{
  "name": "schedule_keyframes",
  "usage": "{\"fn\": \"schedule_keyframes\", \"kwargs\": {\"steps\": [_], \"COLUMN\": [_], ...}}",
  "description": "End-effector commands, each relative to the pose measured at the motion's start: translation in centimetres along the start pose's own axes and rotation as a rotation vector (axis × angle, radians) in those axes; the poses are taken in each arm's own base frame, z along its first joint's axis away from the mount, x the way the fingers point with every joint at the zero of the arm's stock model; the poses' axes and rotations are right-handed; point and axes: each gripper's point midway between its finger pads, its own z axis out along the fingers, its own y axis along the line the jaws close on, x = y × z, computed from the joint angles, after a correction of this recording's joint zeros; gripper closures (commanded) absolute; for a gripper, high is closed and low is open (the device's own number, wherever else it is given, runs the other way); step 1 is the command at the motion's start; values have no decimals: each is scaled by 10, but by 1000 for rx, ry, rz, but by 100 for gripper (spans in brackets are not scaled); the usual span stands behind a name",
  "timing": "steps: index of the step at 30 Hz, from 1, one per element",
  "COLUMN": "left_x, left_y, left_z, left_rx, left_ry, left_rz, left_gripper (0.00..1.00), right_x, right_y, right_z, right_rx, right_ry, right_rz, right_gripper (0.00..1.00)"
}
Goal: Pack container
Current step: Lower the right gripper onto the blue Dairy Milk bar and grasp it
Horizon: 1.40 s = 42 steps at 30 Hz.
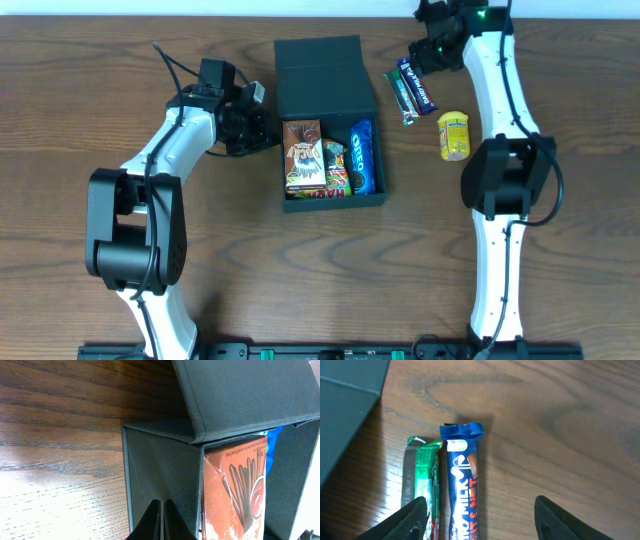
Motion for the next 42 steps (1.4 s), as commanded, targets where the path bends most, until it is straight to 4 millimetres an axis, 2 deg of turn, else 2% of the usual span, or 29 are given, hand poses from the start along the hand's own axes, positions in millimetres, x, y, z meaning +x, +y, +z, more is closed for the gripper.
{"fn": "schedule_keyframes", "kwargs": {"steps": [1,9,21,42], "left_x": [3,3,3,3], "left_y": [1,1,1,1], "left_z": [2,2,2,2], "left_rx": [11,11,11,11], "left_ry": [12,12,12,12], "left_rz": [-11,-11,-11,-18], "left_gripper": [94,94,94,94], "right_x": [13,19,45,54], "right_y": [-10,-13,-13,-5], "right_z": [19,25,43,48], "right_rx": [4,3,4,-38], "right_ry": [37,51,132,153], "right_rz": [-6,-17,-51,-48], "right_gripper": [33,33,34,38]}}
